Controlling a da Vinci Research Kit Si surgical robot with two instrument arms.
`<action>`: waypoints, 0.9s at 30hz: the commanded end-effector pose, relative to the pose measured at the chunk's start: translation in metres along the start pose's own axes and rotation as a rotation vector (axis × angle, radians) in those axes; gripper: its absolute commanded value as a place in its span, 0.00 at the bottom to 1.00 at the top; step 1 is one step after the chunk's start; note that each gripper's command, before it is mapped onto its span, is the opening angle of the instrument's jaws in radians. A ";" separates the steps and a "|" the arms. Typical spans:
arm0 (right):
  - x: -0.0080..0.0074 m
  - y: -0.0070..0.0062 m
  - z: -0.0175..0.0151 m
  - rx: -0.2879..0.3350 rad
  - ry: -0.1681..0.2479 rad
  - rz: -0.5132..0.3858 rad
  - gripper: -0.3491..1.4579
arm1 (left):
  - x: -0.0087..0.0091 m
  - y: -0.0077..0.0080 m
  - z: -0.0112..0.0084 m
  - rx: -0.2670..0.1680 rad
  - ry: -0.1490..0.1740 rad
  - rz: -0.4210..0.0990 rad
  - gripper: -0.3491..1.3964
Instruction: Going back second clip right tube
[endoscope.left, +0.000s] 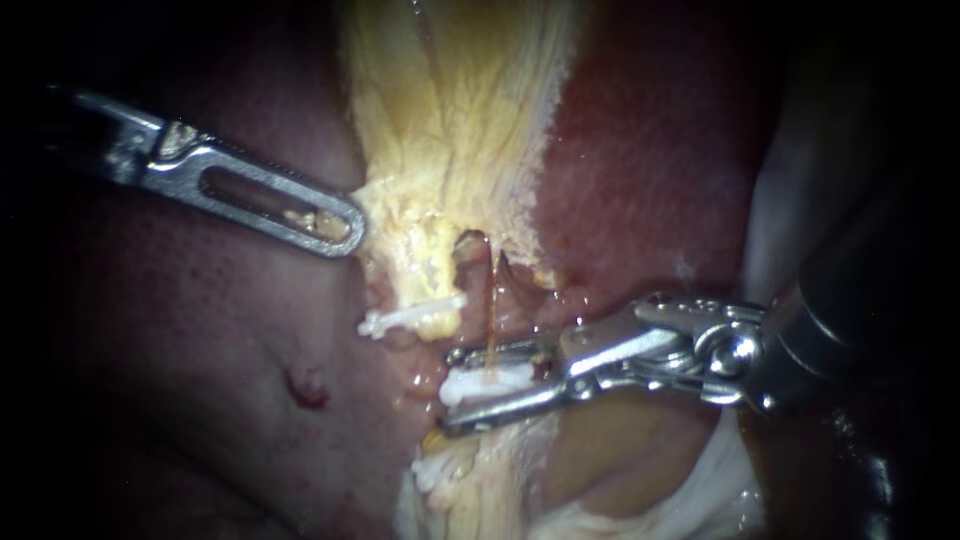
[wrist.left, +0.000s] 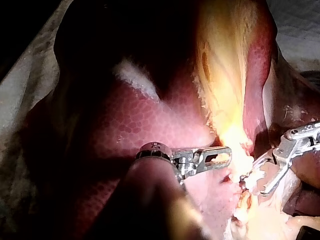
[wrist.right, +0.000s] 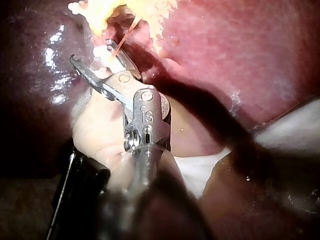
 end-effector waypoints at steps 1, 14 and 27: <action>-0.0002 0.0002 0.0000 -0.012 0.004 -0.024 0.47 | 0.0000 0.0000 0.0000 0.000 0.000 0.000 0.00; -0.0019 0.0017 -0.0025 -0.085 0.020 -0.239 0.47 | 0.0001 0.0001 0.0000 0.000 0.000 0.001 0.00; 0.0006 0.0001 -0.0108 -0.118 0.028 -0.351 0.47 | 0.0002 0.0002 -0.0001 0.000 0.000 0.001 0.00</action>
